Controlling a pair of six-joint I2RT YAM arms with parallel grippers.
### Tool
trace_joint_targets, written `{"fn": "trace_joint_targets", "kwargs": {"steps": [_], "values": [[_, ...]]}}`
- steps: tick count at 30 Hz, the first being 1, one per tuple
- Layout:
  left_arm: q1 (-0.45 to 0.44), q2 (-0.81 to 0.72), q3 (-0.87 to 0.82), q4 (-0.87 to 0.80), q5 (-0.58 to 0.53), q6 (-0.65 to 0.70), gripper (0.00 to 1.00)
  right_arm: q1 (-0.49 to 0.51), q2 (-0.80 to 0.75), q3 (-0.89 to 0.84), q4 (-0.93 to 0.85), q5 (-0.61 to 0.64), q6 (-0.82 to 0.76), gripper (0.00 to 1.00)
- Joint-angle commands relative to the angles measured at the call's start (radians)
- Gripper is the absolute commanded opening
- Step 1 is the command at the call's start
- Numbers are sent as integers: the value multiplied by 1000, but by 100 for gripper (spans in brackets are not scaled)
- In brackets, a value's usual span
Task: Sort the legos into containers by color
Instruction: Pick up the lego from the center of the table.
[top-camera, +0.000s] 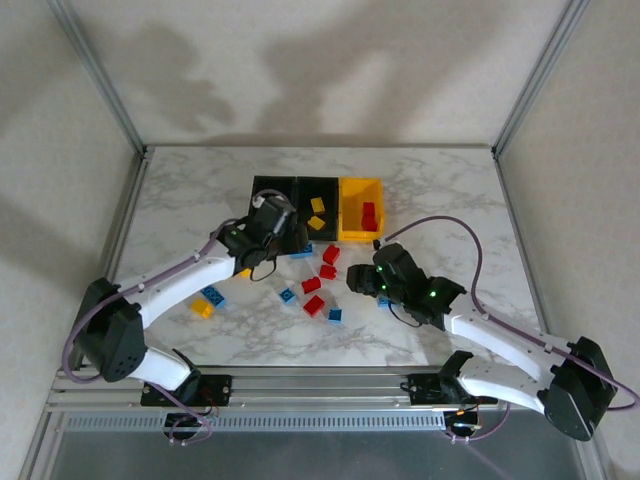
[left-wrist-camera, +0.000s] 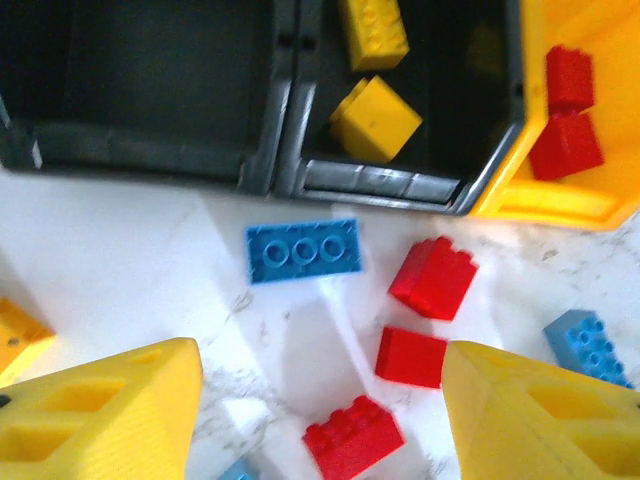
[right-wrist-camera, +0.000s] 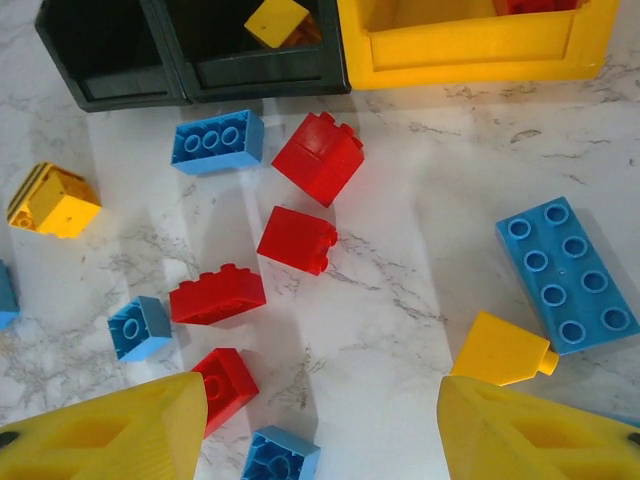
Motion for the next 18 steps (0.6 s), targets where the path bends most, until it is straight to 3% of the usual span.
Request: {"fn": "trace_joint_targets", "kwargs": {"steps": [1,7,13,18], "values": [[-10,-69,-82,35,10,-45,65,6,37,51,-57,20,6,62],[-24,-153,-185,27,-9,-76,65,10,77,62,-106,15,9,61],[-36,-224,-290,69,23,-121,66,-6,100,77,-195,112,43,66],[-54,-246,-352,111,70,-140,66,-14,137,77,-156,70,33,65]]}}
